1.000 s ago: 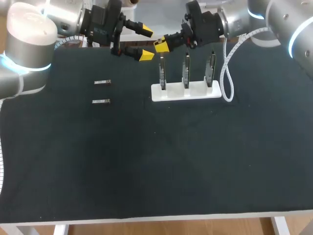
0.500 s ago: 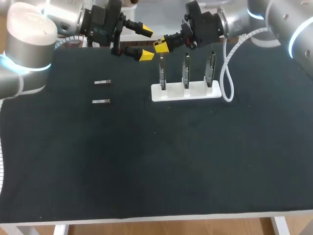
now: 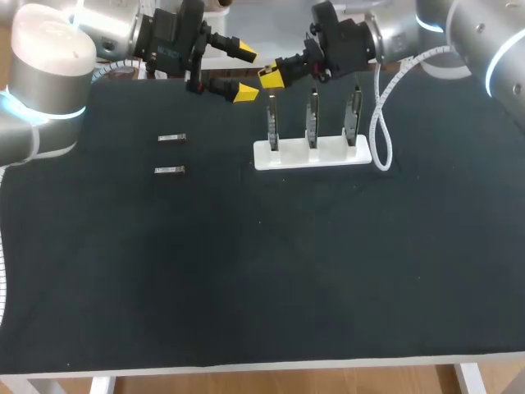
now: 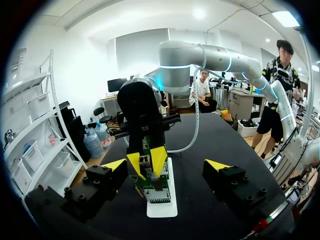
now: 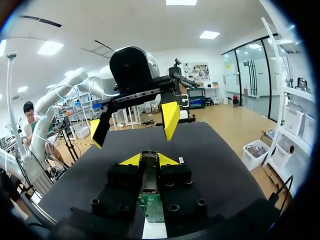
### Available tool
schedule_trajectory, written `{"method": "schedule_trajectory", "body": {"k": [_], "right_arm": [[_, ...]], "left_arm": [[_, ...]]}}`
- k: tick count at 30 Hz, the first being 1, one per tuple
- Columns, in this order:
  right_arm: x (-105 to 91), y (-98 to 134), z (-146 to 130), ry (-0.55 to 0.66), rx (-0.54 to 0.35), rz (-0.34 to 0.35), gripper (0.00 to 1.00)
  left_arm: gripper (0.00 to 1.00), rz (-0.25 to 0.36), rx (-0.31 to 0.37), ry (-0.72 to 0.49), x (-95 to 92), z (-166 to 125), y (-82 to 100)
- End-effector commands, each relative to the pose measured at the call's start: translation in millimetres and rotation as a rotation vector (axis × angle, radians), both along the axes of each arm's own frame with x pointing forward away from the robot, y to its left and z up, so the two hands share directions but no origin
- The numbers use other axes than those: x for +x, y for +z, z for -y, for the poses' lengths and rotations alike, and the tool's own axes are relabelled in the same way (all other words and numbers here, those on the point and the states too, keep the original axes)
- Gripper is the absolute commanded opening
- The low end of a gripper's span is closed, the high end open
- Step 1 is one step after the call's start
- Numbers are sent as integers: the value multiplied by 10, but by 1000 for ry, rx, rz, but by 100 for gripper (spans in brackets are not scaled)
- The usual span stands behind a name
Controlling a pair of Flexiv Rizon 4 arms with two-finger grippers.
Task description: Pick up the optical module with the left hand, and insert it into the network port with the right hand.
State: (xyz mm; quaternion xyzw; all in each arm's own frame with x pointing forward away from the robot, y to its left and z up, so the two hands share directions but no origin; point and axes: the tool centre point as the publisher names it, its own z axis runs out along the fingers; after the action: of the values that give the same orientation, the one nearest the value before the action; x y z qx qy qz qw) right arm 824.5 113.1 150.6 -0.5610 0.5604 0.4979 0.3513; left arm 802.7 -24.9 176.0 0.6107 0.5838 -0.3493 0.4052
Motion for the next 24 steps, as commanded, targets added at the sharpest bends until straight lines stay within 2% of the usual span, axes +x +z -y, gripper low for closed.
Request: {"method": "schedule_trajectory", "body": {"k": [1,10,24], "right_arm": [[69,-50,7,145,23,-41,0],[50,-92,-13,154,30,-49,0],[67,-7,17,157,3,0,0]], "left_arm": [[100,-1,2,-3,16,1,0],[100,-1,2,-3,16,1,0],[100,-1,2,-3,16,1,0]]}}
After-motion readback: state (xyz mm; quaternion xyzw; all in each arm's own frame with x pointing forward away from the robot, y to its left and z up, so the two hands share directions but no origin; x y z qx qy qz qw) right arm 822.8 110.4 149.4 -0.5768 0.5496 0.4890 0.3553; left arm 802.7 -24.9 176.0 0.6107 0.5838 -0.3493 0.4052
